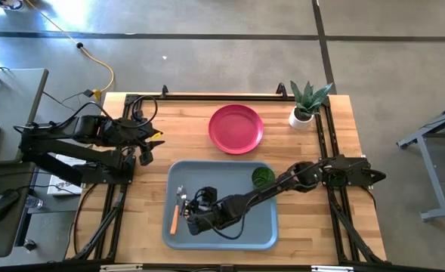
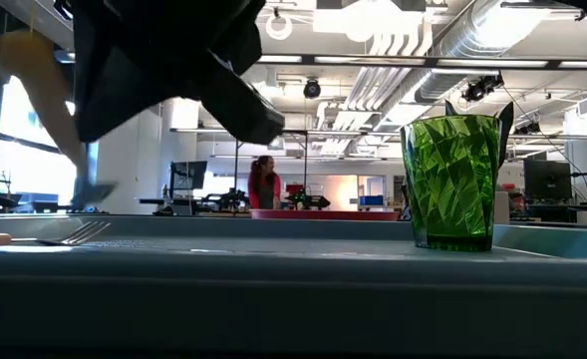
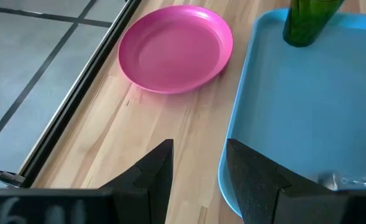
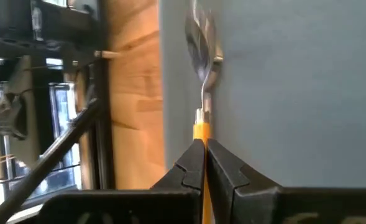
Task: Pick and place plate/cup/fork/spoon on tray
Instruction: Put the yellow spoon on the blue serving tray to the right of the orange fork
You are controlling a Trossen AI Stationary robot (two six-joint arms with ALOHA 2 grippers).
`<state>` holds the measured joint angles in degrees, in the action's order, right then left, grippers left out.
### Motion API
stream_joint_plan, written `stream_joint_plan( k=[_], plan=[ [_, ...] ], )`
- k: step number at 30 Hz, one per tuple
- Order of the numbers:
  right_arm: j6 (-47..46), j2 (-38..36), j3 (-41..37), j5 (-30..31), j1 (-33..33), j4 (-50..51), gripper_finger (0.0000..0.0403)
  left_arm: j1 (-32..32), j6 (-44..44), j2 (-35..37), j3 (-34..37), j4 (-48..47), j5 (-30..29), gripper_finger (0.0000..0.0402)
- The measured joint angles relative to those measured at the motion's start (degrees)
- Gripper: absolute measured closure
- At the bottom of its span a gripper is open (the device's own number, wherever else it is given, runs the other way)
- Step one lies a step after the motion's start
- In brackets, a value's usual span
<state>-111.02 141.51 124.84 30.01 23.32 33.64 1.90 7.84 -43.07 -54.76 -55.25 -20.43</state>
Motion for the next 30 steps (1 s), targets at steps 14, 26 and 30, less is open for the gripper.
stream_joint_plan(
  k=[14,26,30],
  plan=[
    [-4.09,3.72,-0.01,-1.83,1.5,-3.2,0.0402,0.01,0.17,0.0,0.0,-0.26,-0.84,0.0261],
    [6.73,2.89,-0.01,-16.47,0.23,-2.53,0.0403,-0.01,1.09,0.0,0.01,-0.53,-0.82,0.0261],
    [9.4,1.84,0.01,-17.61,0.02,-0.5,0.0403,-0.01,1.09,0.0,0.02,-0.53,-0.82,0.0261]
  ],
)
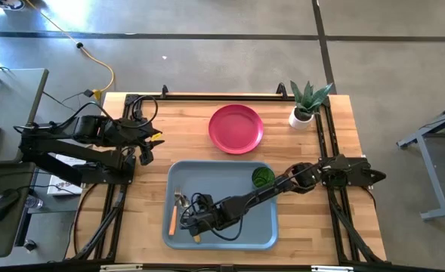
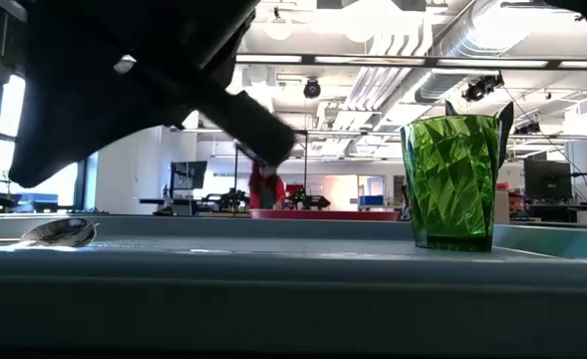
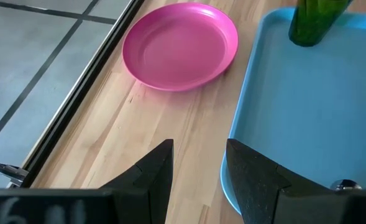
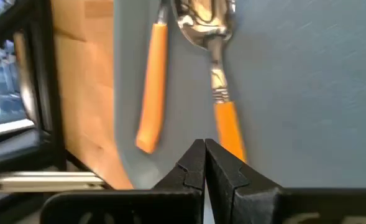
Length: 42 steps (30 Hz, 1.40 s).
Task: Pick and place plate/cup/fork/spoon on tray
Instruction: Put the yellow spoon on the blue serving tray to the right of the orange fork
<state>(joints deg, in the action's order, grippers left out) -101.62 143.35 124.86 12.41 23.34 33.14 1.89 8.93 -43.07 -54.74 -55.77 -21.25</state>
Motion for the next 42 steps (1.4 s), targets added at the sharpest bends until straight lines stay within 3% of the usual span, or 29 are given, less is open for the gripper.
stream_joint_plan(
  k=[5,15,23,42],
  plan=[
    [5.2,-0.11,0.0,-3.86,-0.66,0.03,0.0403,0.0,0.03,0.01,0.0,0.03,0.01,0.0261],
    [15.76,0.02,0.0,-3.73,-7.05,-1.85,0.0403,0.0,0.07,0.0,0.0,0.03,0.01,0.0261],
    [23.08,0.06,0.0,-7.03,-9.62,-2.76,0.0403,0.0,0.55,0.0,0.0,0.03,0.01,0.0261],
    [24.7,2.16,-0.02,-11.44,-10.48,-2.27,0.0403,0.01,2.51,-0.04,0.02,0.05,-0.3,0.0261]
  ],
)
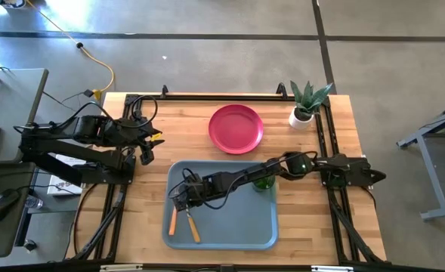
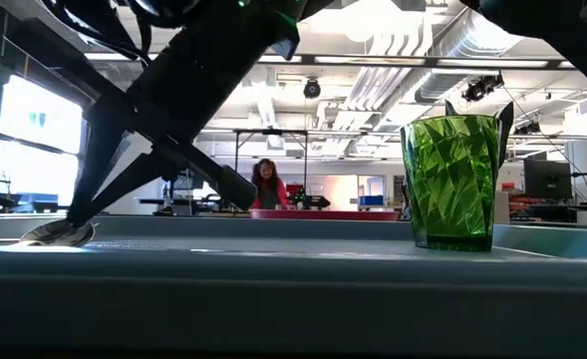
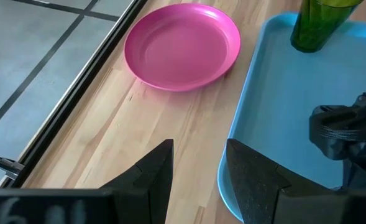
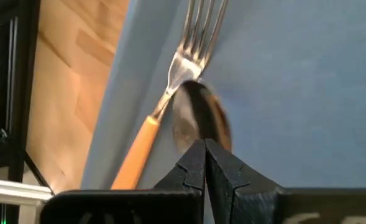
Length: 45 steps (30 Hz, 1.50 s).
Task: Pick and place plate/cup/fork/spoon on tray
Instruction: Put the yellow spoon on the blue serving tray to the right of the orange fork
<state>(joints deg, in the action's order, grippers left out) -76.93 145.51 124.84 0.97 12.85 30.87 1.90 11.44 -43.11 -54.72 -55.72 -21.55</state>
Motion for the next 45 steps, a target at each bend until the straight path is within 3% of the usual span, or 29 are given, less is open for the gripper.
stream_joint_plan(
  k=[24,45],
  plan=[
    [-1.07,0.5,0.0,0.06,-0.91,-1.63,0.0403,0.0,0.42,0.0,0.0,0.0,-0.15,0.0261],
    [-5.59,0.48,0.0,4.62,-2.46,-0.04,0.0403,-0.01,0.37,0.0,0.0,0.0,-0.36,0.0261]
  ],
)
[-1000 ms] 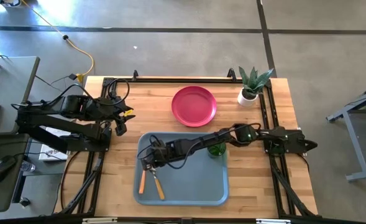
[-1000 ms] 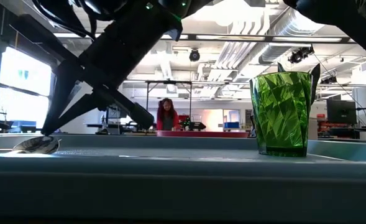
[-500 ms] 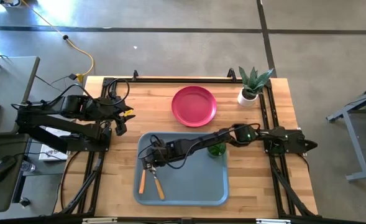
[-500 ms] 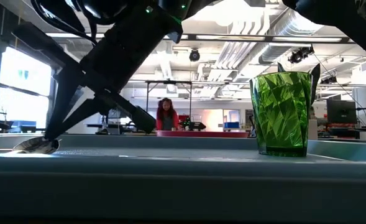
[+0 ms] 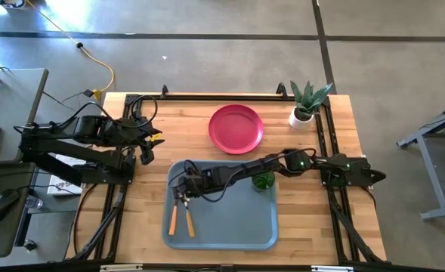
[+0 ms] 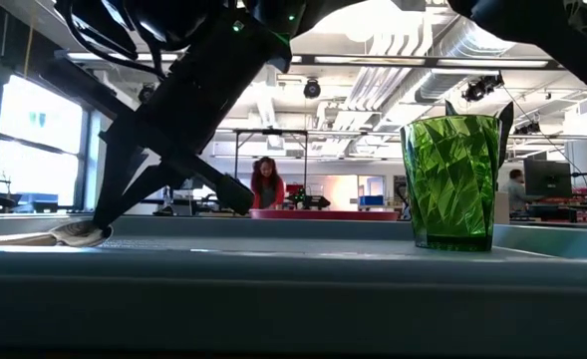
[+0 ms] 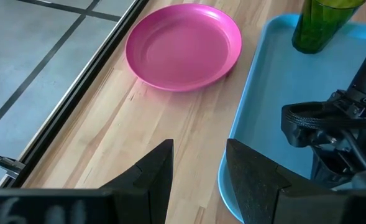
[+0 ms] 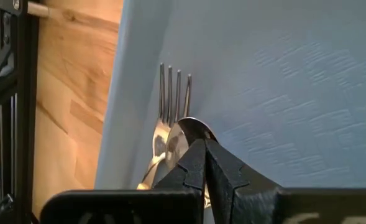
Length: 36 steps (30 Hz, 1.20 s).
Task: Pick and place plate/cup/fork/spoon on tray
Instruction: Put the yellow spoon on the blue serving tray to the right of the orange fork
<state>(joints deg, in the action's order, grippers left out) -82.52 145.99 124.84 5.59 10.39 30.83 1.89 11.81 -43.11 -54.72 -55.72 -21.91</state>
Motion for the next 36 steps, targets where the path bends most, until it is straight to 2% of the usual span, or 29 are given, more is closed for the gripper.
stream_joint_plan(
  k=[21,36],
  plan=[
    [-4.95,-0.44,0.0,1.06,0.47,4.51,0.0403,0.0,0.0,-0.01,0.0,-0.02,0.07,0.0261],
    [-4.46,-1.33,0.02,1.66,0.48,5.4,0.0403,0.02,-1.51,-0.02,0.0,-0.02,0.13,0.0261]
  ],
)
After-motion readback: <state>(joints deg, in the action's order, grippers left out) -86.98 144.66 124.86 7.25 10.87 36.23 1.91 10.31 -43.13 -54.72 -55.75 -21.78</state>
